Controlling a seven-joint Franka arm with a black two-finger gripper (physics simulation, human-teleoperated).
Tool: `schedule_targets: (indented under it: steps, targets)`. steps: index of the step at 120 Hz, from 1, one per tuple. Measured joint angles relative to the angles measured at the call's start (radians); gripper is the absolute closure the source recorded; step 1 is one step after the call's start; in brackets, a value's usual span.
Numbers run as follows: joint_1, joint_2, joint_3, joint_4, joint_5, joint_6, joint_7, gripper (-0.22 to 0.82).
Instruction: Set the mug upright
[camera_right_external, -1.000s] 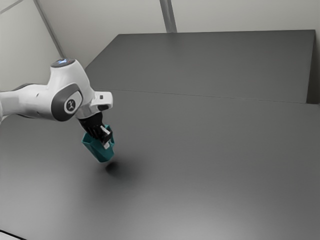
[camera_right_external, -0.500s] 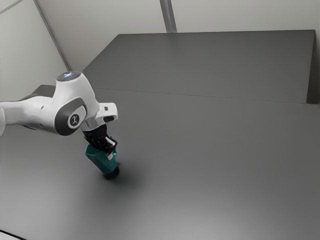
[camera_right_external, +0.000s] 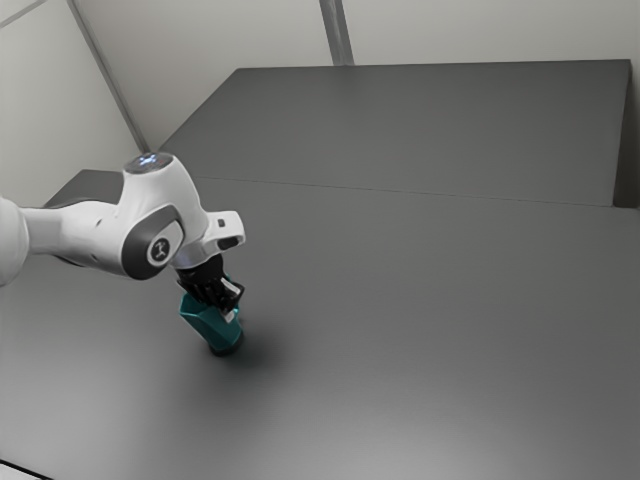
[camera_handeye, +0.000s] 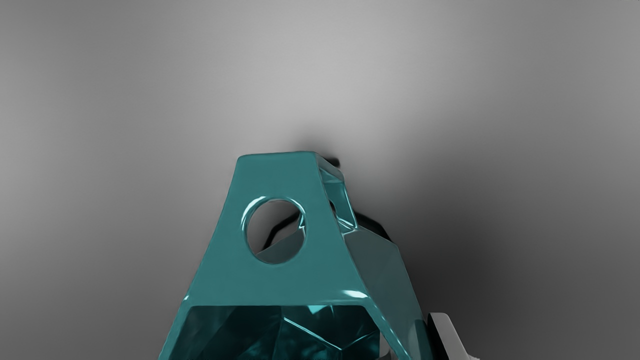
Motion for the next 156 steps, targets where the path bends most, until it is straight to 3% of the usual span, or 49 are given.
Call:
schedule_targets:
  steps: [23, 48, 71, 107, 156]
  targets:
    - [-0.001, 0.008, 0.0, 0.0, -0.005, 0.009, -0.01, 0.72]
    - [-0.007, -0.009, 0.0, 0.0, -0.015, 0.012, -0.005, 0.32]
    - [-0.013, -0.059, -0.01, 0.001, -0.017, 0.008, 0.002, 0.14]
    - [0.003, -0.098, -0.032, 0.045, -0.019, -0.048, 0.013, 0.05]
    - [0.003, 0.024, -0.034, 0.432, -0.03, -0.403, 0.014, 0.03]
